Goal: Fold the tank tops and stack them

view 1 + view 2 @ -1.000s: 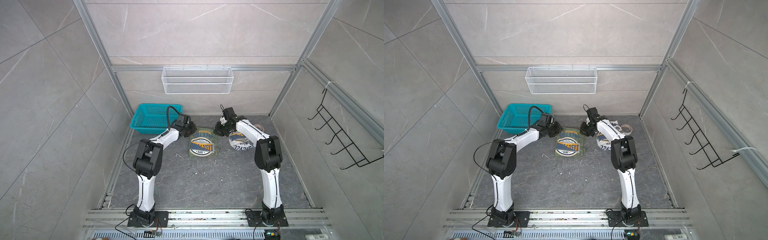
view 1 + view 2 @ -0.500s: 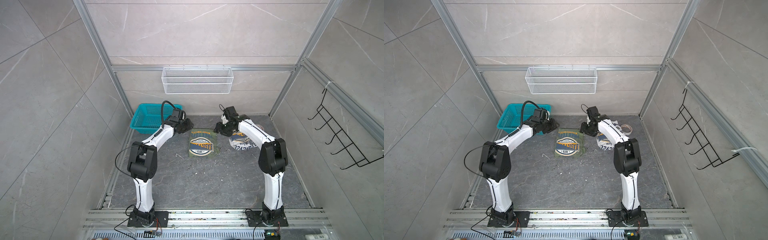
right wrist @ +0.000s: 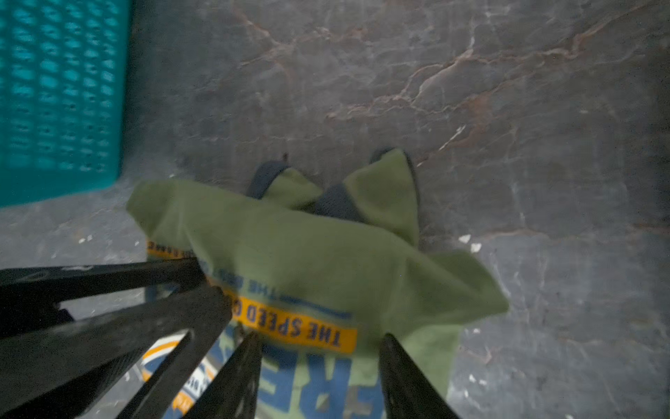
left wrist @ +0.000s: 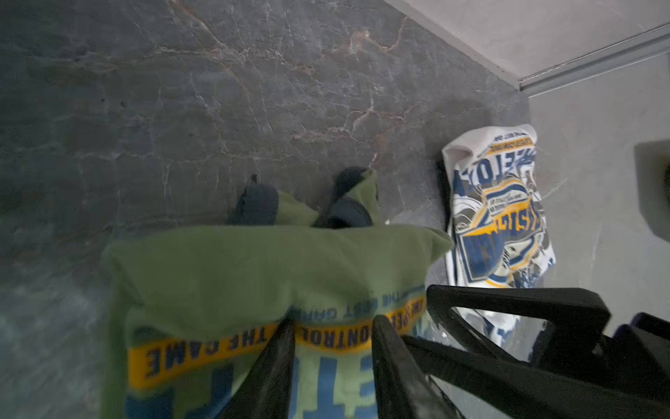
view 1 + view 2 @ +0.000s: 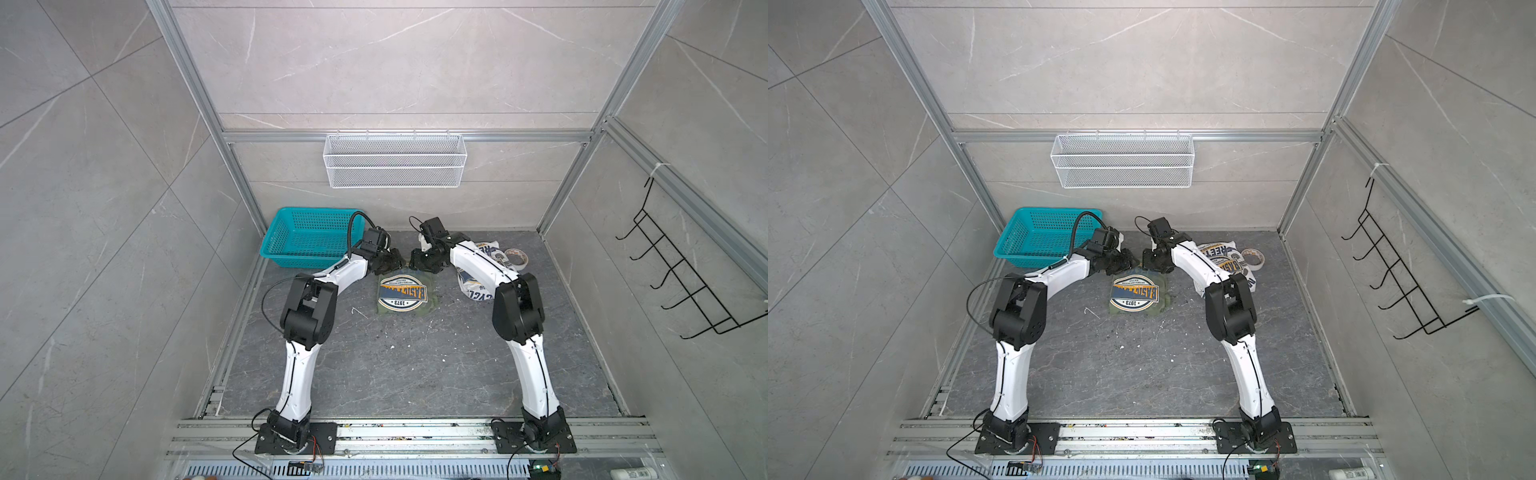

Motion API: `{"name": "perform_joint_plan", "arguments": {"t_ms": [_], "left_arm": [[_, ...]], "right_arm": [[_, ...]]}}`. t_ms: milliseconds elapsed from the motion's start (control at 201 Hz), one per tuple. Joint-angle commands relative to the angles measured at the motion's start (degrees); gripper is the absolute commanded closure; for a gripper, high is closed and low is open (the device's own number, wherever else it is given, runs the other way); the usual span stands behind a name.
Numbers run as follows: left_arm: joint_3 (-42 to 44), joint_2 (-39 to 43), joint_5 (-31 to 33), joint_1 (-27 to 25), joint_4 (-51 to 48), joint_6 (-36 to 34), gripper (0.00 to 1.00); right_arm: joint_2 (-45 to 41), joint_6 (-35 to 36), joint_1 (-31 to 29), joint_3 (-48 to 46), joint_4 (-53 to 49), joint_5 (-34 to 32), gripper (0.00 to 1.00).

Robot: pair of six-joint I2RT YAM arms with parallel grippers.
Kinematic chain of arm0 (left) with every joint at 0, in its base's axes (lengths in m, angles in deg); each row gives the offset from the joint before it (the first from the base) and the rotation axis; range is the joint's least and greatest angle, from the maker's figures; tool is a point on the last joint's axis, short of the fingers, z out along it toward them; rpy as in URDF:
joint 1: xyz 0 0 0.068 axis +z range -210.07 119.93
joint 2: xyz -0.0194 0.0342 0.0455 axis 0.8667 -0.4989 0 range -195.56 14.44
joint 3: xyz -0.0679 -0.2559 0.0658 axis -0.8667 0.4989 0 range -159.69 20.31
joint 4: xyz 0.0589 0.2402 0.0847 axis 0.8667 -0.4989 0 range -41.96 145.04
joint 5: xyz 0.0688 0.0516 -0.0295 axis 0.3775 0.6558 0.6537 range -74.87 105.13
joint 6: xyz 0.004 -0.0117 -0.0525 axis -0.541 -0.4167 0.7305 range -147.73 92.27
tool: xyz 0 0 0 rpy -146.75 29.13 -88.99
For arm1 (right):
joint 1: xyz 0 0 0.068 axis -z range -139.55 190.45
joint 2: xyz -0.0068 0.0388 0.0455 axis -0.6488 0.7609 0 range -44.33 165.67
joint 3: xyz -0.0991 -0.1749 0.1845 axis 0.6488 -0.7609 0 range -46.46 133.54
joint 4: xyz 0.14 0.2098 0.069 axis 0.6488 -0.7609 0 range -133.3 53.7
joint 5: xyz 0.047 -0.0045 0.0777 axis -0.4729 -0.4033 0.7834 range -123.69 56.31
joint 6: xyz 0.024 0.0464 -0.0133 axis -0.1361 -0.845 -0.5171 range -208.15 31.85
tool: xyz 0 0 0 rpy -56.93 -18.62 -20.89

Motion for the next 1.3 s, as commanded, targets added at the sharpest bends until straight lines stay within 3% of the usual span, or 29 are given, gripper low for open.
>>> {"name": "perform_joint_plan", "arguments": {"t_ms": [0, 189, 358, 692, 786, 1010, 1115, 1294], "left_arm": [[-6.3, -5.2, 0.0, 0.9, 2.6, 0.6, 0.62], [-15.4, -13.0, 0.1, 1.6, -0.8, 1.3, 0.62], [-19.9, -16.3, -1.2, 1.8, -5.4, 1.2, 0.61], [-23.1, -4.7, -0.8, 2.4, -16.8, -3.1, 0.47], [-19.2, 2.2, -0.5, 2.5, -18.1, -4.7, 0.43], [-0.8, 13.6, -0.3, 3.5, -14.4, -5.2, 0.37], [6.5, 15.7, -1.5, 4.6, -11.7, -5.3, 0.35], [15.0, 16.3, -5.0, 6.2, -5.2, -3.6, 0.31]], "right_arm": [[6.0, 0.8, 1.4, 7.6, -6.8, -3.3, 0.47], [14.7, 1.1, 2.3, 18.5, -12.6, -3.1, 0.46], [17.2, 0.8, 3.0, 23.1, -15.6, -3.4, 0.43], [6.9, 2.8, 3.9, 24.2, -19.2, -2.4, 0.33], [1.7, 2.1, 3.8, 16.0, -16.6, -1.3, 0.31], [-15.6, -4.1, 3.8, -16.4, 1.9, 7.2, 0.24], [-22.2, -8.8, 3.5, -31.2, 12.8, 10.8, 0.11], [-25.5, -13.1, 3.2, -41.8, 21.0, 12.1, 0.05]]}}
